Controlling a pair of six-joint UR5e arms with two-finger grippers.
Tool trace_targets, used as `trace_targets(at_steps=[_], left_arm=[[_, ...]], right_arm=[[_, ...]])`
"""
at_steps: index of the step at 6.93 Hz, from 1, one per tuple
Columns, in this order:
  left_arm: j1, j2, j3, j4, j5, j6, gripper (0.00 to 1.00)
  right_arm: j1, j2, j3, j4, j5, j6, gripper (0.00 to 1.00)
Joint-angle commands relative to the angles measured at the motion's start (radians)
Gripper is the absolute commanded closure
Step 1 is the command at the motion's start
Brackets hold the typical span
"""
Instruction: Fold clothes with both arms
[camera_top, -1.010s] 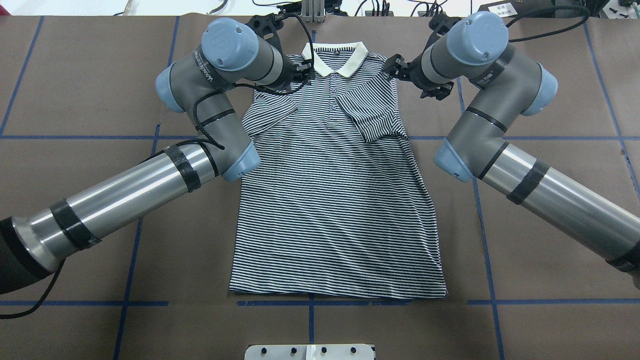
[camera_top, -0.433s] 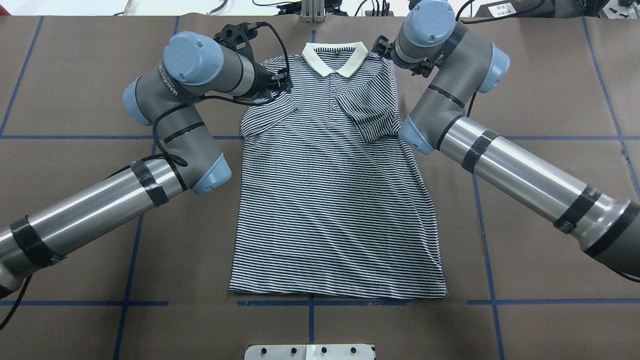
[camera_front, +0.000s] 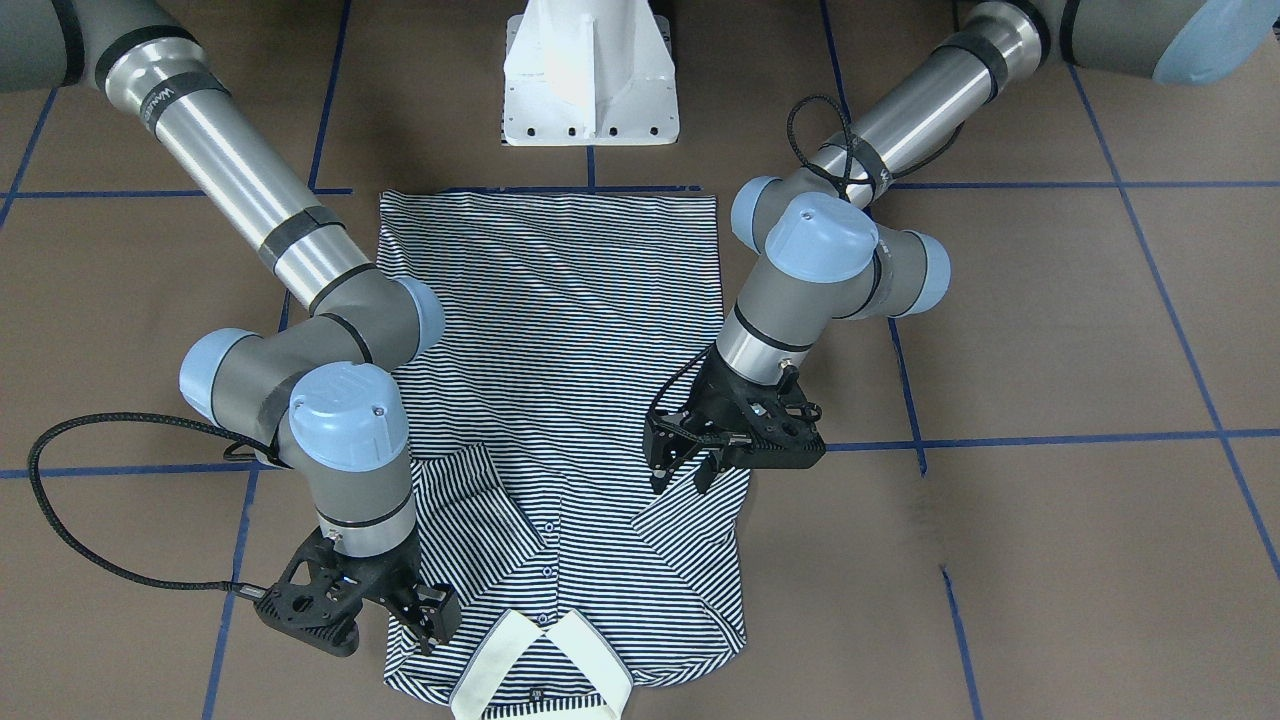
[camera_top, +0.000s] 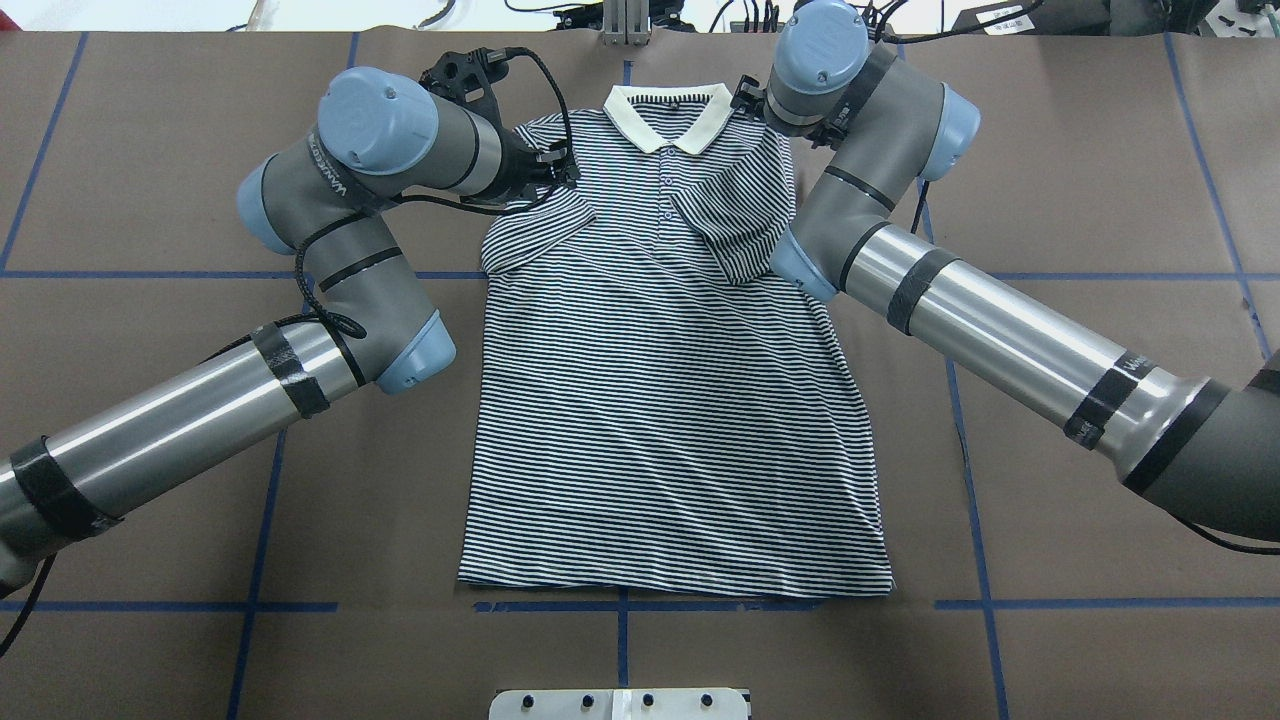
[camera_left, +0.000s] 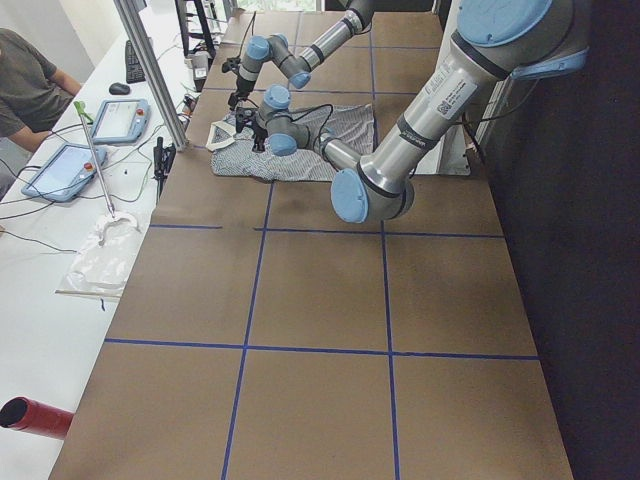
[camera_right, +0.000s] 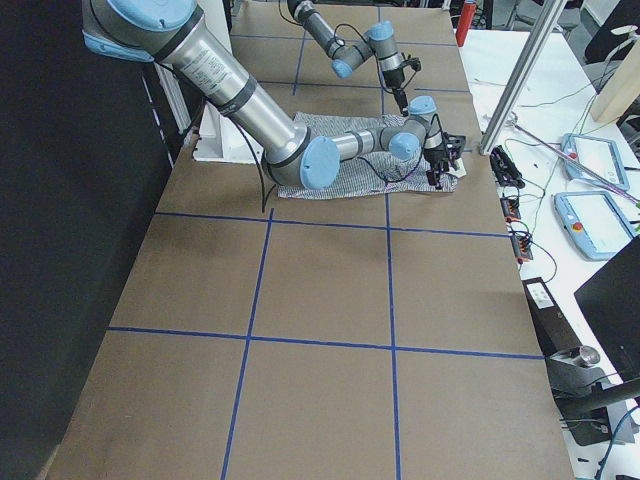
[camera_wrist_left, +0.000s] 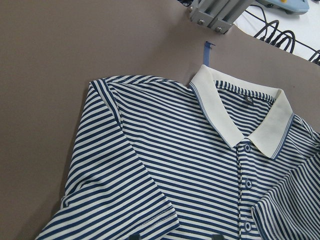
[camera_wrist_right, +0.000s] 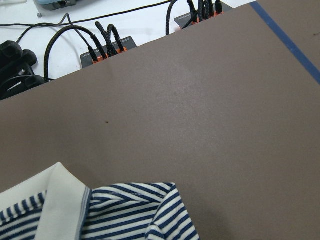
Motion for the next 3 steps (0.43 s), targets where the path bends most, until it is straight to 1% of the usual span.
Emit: trace_targets(at_steps=[1, 2, 3], left_arm=[[0.000, 0.002, -0.001, -0.001, 0.000, 0.000, 0.43], [0.000, 0.004, -0.001, -0.001, 0.000, 0.000, 0.43], [0.000, 0.007, -0.001, -0.004, 0.000, 0.000, 0.43]], right_arm=[[-0.008, 0.007, -0.025, 0.013, -0.001, -0.004, 0.40], [-0.008, 0.007, -0.025, 0.015, -0.001, -0.008, 0.54], [-0.008, 0.007, -0.025, 0.015, 0.002, -0.034, 0.97]])
